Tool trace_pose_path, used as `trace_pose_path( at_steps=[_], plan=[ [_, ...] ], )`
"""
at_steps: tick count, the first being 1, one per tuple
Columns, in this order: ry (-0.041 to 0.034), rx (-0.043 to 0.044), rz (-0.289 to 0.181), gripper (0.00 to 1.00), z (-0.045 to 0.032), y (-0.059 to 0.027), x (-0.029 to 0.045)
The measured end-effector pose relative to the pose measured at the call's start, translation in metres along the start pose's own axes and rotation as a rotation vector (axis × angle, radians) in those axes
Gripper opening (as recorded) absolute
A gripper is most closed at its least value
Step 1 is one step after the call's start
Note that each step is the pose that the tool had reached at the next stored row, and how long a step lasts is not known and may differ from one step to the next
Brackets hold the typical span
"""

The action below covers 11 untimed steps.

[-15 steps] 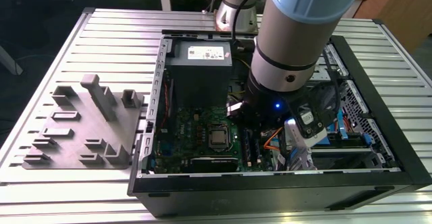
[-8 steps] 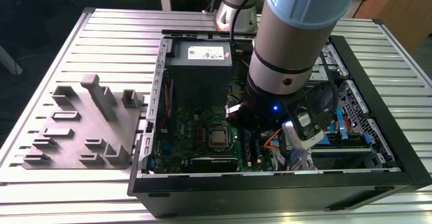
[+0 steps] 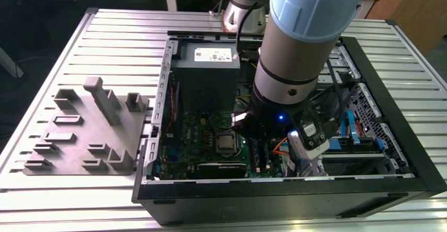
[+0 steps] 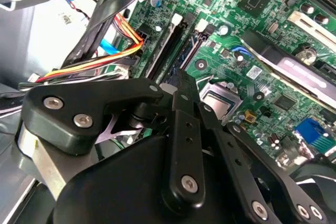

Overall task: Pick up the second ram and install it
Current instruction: 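Press down the second ram until it locks into place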

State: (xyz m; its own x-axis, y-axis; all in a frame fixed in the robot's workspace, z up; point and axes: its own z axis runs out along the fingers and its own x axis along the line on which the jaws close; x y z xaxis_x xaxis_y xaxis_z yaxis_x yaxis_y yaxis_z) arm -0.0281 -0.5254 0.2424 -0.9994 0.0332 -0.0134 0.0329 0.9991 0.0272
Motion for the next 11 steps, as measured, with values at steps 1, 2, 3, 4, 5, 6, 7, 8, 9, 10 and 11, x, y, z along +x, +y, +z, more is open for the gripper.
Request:
trace_pose_path(
  at_steps=[1,2,3,4,5,6,7,8,9,10,11],
  plan=[
    [0.0000,0.0005,0.000,0.07,0.0012,0.0000,0.0000],
    [0.0000,0.0008,0.000,0.07,0.0025,-0.0001,0.0000],
    [-0.0001,0.0009,0.000,0.07,0.0035,-0.0001,0.0001],
    [0.0000,0.0011,0.000,0.07,0.0040,-0.0004,0.0001],
    [0.0000,0.0012,0.000,0.07,0.0043,-0.0009,0.0002],
    [0.0000,0.0009,0.000,0.07,0.0048,-0.0014,0.0001],
    [-0.0001,0.0009,0.000,0.07,0.0052,-0.0019,0.0001],
    [0.0000,0.0009,0.000,0.07,0.0056,-0.0023,0.0001],
    [0.0000,0.0009,0.000,0.07,0.0061,-0.0027,0.0001],
    [-0.0001,0.0007,0.000,0.07,0.0069,-0.0030,0.0001],
    [-0.0001,0.0006,0.000,0.07,0.0079,-0.0031,0.0002]
  ],
)
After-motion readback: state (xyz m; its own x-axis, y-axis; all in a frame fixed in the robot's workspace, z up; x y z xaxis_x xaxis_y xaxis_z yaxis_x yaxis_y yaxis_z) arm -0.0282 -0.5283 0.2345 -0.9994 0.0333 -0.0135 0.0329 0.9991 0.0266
